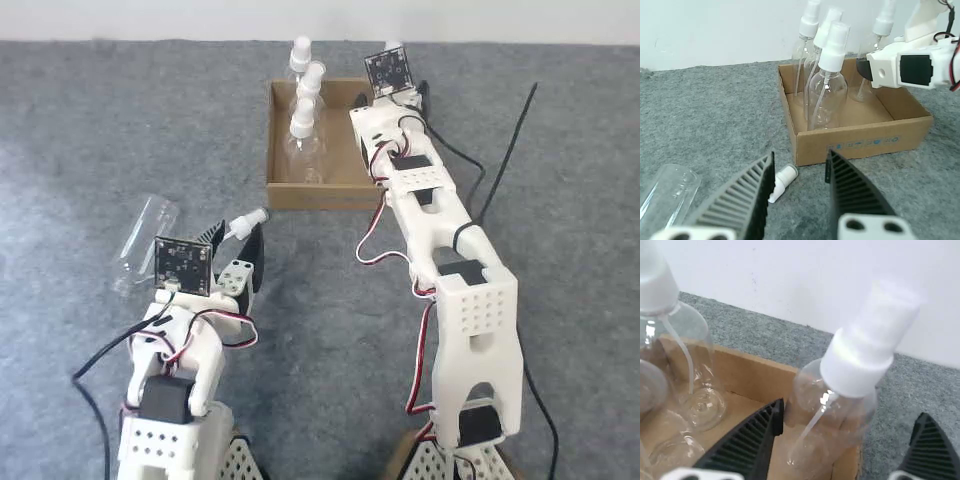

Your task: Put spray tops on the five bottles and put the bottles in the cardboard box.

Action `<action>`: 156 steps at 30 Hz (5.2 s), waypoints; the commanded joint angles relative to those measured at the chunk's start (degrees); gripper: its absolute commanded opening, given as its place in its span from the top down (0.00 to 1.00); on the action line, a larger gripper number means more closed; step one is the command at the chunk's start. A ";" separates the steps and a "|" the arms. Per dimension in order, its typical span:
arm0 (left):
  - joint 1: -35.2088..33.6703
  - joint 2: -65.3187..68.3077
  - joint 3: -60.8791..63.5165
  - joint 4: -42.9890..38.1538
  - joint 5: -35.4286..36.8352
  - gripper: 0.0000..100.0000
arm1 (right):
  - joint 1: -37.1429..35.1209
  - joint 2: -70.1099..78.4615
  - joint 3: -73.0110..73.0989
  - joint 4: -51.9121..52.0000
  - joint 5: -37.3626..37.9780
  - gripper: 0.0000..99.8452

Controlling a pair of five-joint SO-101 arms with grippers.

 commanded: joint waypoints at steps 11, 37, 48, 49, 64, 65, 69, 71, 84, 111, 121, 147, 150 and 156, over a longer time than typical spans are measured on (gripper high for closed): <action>-0.09 -0.70 -1.27 0.35 -0.53 0.84 | -0.66 -5.76 -0.70 7.25 -2.90 0.63; -0.09 -0.70 -1.19 0.26 -0.53 0.84 | -2.24 -30.64 25.76 8.48 -3.69 0.60; -0.09 -0.70 -0.31 -0.09 -0.62 0.84 | -2.68 -38.73 27.16 21.05 -4.48 0.60; -0.09 -0.70 -0.31 -0.09 -0.62 0.84 | -2.59 -39.78 27.16 22.64 -5.98 0.60; -2.81 -0.70 -0.48 -0.09 -0.62 0.84 | -9.36 -55.43 27.52 44.97 -9.67 0.85; -2.81 -0.70 -0.57 -0.09 -0.62 0.84 | -10.33 -55.87 27.52 46.20 -9.67 0.86; -2.90 -0.70 -0.57 -0.09 -0.62 0.84 | -13.41 -57.01 27.52 49.89 -11.34 0.89; -2.90 -0.70 -0.57 -0.09 -0.62 0.84 | -14.46 -57.10 27.52 51.91 -13.01 0.90; -4.13 -0.70 -1.63 0.18 -0.53 0.84 | -15.87 -56.57 28.40 61.93 -19.34 0.90; -14.68 -0.26 -15.16 12.57 -0.18 0.84 | -15.43 -57.19 33.41 58.95 -19.34 0.90; -14.77 -0.18 -22.20 17.41 -4.04 0.84 | -15.87 -58.68 33.49 60.18 -19.34 0.90; -23.56 20.13 -48.40 34.46 -13.71 0.84 | -18.51 -66.77 41.93 55.16 -16.88 0.96; -26.29 24.35 -50.15 34.46 -13.98 0.84 | -18.51 -66.77 41.93 55.16 -16.88 0.96; -29.89 31.91 -50.33 34.37 -16.26 0.84 | -18.51 -66.68 41.93 55.08 -16.70 0.96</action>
